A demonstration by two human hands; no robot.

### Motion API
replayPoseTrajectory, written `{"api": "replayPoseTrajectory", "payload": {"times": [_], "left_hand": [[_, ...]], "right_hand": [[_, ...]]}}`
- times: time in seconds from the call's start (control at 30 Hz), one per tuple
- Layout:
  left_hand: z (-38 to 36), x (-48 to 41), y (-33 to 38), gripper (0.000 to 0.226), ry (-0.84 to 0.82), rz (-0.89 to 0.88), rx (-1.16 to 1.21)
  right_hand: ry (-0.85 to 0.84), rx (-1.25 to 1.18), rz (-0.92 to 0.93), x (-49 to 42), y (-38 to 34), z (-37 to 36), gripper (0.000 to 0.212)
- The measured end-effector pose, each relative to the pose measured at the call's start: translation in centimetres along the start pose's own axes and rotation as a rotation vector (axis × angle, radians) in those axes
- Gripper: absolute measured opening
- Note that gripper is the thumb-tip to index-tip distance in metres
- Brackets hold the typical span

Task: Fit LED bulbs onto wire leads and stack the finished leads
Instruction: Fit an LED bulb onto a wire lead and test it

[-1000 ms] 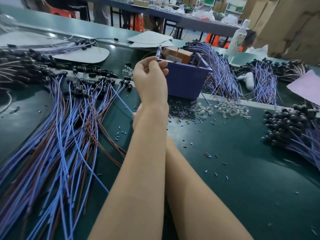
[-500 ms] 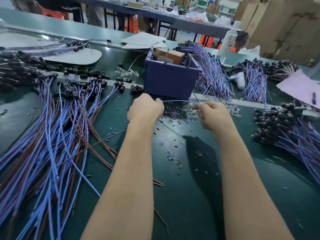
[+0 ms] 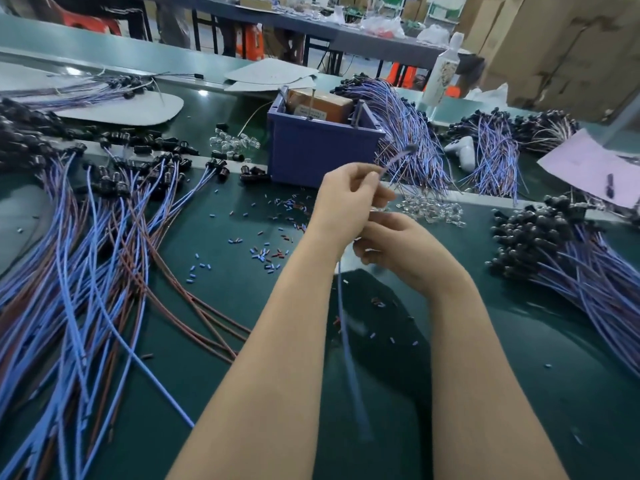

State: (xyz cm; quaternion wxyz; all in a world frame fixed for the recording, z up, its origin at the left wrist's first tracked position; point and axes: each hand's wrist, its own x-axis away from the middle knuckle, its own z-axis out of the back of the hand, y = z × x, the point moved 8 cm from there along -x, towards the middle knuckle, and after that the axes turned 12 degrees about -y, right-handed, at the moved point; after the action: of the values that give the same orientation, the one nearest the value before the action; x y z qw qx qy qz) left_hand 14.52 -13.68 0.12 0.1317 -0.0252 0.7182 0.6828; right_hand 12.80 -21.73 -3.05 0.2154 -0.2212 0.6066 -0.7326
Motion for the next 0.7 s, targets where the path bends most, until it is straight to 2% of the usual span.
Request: {"api": "replayPoseTrajectory", "payload": {"times": [0.13,0.23,0.3,0.37,0.5,0.57,0.63,0.7], "left_hand": [[-1.2,0.3,1.0,0.019,-0.136,-0.095,-0.139],[-1.4,0.7,1.0,0.016,-0.132,-0.121,-0.212],[-1.2,0.6,0.9,0.015,-0.103,-0.127,-0.257],[-0.9,0.6,0.4,0.019,-0.086,-0.086,-0.29],[-1.0,0.8,-2.6,0.025,-0.192,0.205,-0.32],[-0.7,0.9,-3.1,0.028,-0.219,0.239,-0.441],[-0.1,0.7,-2.6,0.026,-0.158,0.186,-0.53],[0.0,0.6,-2.2,0.025,-0.114,0.143,-0.506]], "right_hand": [[-0.024,-0.277,0.095,0.5,-0.7,0.3,0.026],[-0.05,-0.493,0.166,0.7,-1.0,0.6,0.028],[-0.022,-0.531,0.185,0.9,-0.9,0.8,0.026],[0.113,-0.574,0.196,0.8,-0.6,1.9,0.021],[0.666,-0.749,0.328,2.8,0.7,6.4,0.021],[0.871,-0.795,0.399,4.1,1.4,7.7,0.022],[0.912,-0.748,0.41,4.4,1.4,7.9,0.019],[0.817,-0.59,0.348,3.6,1.0,7.2,0.013]]}}
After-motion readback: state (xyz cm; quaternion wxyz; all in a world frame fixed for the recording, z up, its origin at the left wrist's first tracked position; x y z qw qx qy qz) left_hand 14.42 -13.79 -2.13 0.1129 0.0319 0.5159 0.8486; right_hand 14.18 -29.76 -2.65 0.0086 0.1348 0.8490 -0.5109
